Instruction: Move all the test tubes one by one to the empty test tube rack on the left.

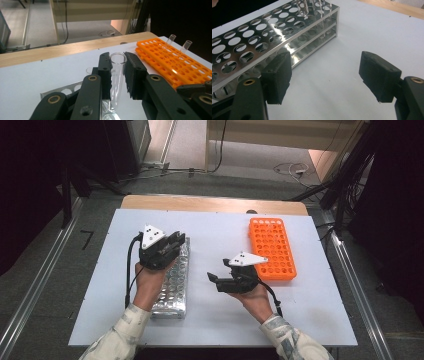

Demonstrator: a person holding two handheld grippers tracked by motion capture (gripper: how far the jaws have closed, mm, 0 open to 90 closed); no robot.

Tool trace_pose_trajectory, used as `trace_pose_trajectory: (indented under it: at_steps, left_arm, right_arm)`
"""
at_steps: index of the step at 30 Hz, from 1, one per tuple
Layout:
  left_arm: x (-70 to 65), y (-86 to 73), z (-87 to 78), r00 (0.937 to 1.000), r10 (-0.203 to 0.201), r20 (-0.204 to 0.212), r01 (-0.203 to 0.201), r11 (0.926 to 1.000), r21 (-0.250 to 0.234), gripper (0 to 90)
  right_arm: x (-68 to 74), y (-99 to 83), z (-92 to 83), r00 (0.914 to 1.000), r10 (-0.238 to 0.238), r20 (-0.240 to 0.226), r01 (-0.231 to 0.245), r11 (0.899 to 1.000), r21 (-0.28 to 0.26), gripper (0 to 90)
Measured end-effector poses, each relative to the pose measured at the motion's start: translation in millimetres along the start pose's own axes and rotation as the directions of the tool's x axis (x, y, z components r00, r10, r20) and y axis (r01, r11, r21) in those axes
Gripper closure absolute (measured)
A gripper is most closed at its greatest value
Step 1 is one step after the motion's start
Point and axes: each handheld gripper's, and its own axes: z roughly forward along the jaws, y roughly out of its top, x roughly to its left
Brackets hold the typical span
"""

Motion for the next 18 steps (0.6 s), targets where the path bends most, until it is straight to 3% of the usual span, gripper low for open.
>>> trace_pose_trajectory:
  at_steps: [6, 18]
  left_arm:
    - [3.8, -7.2, 9.0, 0.9993, 0.010, -0.035, -0.010, 0.9999, 0.013, 75.3]
    - [1.1, -19.6, 23.6, 0.9964, 0.059, -0.062, -0.055, 0.9964, 0.065, 75.1]
  right_arm:
    - [0.1, -0.2, 0.2, 1.0000, -0.005, -0.002, 0.005, 1.000, 0.002, 25.0]
    - [-0.6, -0.8, 0.3, 1.0000, -0.003, -0.002, 0.003, 1.000, 0.005, 25.1]
